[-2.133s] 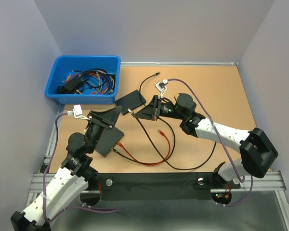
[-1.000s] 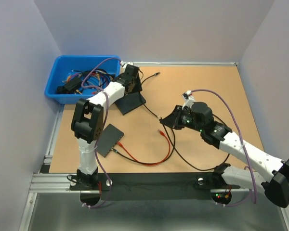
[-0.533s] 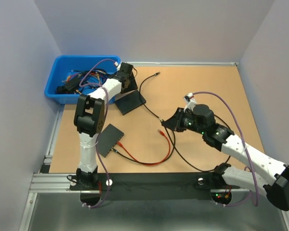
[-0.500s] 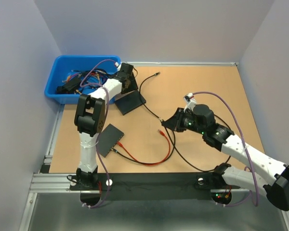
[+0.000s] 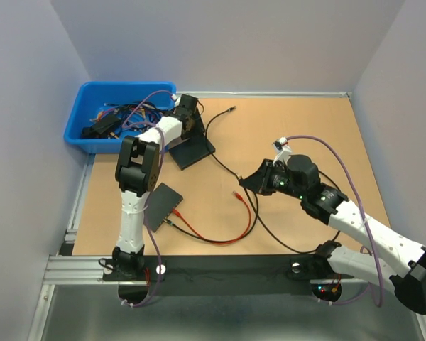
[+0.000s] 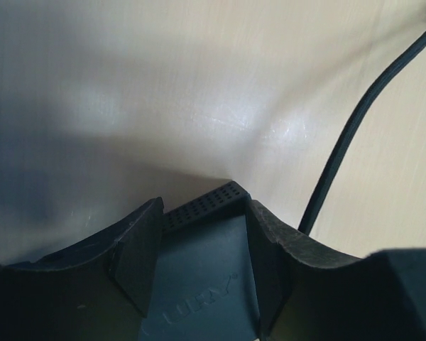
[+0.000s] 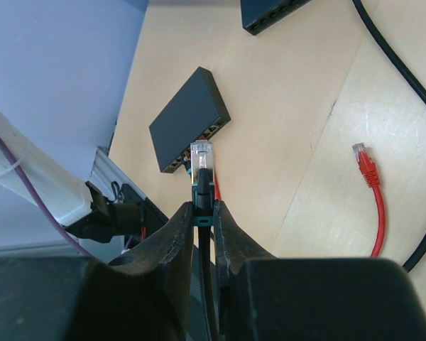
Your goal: Insert the plug into the switch port
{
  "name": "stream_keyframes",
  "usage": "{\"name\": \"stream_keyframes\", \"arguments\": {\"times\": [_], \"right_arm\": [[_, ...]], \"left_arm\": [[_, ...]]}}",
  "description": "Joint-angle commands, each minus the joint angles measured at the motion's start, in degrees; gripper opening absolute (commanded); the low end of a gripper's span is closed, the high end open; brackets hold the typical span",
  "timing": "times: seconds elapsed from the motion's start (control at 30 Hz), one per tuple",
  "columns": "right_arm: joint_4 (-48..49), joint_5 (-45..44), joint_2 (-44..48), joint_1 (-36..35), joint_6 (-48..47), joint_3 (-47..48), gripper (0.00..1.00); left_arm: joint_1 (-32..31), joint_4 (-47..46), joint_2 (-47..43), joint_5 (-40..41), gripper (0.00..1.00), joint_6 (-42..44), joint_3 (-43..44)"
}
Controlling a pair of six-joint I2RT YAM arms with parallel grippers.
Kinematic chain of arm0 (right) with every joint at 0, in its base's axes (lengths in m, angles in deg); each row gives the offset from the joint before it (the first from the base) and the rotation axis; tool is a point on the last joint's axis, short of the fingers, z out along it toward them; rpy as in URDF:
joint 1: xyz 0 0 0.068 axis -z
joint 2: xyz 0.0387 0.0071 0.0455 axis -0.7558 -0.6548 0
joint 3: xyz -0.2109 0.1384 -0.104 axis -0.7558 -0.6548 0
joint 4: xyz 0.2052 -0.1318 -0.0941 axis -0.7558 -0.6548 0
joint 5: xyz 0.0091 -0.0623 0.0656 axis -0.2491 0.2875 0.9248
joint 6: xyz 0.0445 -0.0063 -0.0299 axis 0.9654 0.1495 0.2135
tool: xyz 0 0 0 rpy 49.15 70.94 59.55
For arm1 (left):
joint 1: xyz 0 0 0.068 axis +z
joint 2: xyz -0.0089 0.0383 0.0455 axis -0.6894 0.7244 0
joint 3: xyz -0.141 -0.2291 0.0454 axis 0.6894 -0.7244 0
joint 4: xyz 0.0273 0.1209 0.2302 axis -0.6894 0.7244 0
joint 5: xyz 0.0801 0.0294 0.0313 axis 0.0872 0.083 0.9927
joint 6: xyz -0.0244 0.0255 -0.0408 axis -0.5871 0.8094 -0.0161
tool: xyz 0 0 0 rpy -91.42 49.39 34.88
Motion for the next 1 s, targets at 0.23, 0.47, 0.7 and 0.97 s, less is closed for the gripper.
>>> {"name": "stream_keyframes", "arguments": {"times": [0.23,0.47,0.7,0.97], "right_arm": [[0.40,0.15,1.44,0.29,-0.94,-0.61,0.00],[0.40,0.85,1.00,0.38,-1.12,-1.14,0.01],[0.48,1.82,-0.14,0.38,-1.56,-2.54,0.00],[0.48,1.91,-0.15,0.38,-2.35,-6.06,0.01]], "left_arm": [[5.42,1.63,-2.61,1.16,0.59,-6.17,-9.97],[5.24,-3.30,-10.27,-0.78,0.57,-8.81,-23.26],[4.98,-5.42,-16.42,-1.04,0.57,-9.95,-31.70],[4.10,-8.75,-22.14,-2.97,0.57,-12.15,-39.88]]}}
